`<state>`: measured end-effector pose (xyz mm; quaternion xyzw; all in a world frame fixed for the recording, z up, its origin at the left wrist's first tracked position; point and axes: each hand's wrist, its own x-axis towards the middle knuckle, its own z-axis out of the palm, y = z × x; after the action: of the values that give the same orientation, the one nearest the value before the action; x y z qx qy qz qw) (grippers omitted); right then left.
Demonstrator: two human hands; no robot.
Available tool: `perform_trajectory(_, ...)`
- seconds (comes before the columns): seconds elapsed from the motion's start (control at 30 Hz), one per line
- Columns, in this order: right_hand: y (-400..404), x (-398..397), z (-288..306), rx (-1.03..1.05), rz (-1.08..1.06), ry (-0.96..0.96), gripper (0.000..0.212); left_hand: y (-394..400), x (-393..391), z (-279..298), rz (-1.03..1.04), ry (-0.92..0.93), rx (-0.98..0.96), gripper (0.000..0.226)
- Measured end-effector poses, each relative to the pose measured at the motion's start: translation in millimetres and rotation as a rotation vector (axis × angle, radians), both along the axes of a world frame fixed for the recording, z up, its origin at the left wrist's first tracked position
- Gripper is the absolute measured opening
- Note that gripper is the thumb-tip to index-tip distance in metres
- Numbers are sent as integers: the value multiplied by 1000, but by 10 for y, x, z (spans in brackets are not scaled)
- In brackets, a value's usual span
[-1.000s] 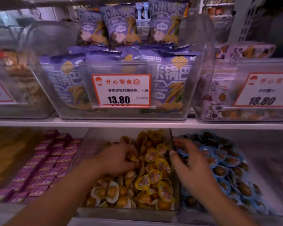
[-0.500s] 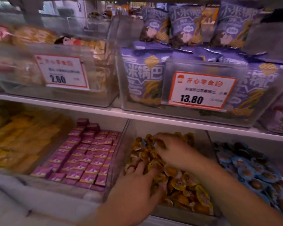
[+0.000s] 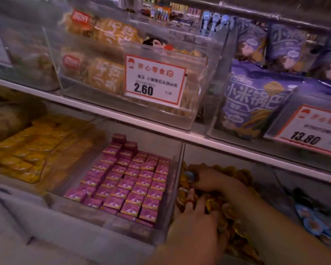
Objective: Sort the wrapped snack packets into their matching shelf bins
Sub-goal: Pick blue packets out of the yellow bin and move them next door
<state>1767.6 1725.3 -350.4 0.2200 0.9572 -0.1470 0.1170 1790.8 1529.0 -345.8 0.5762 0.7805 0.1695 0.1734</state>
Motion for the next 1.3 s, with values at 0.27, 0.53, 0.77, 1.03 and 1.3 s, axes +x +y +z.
perform_trajectory(0.27, 4, 40, 38, -434, -213, 383, 30, -14, -91, -33, 42, -127, 141, 44)
perform_trajectory(0.53, -184, 749, 665, -1012, -222, 592, 16, 69, -90, 11, 387, -481, 685, 50)
perform_trajectory(0.77, -471, 1372, 620, -574, -155, 345, 30, 115, -169, -7, 130, -210, 479, 65)
perform_trajectory(1.03, -503, 1683, 514, -408, -224, 491, 49, 127, -203, 16, 54, 0, 302, 47)
perform_trajectory(1.3, -487, 1717, 476, 170, -23, 354, 40, 173, -207, -9, 138, -76, 454, 26)
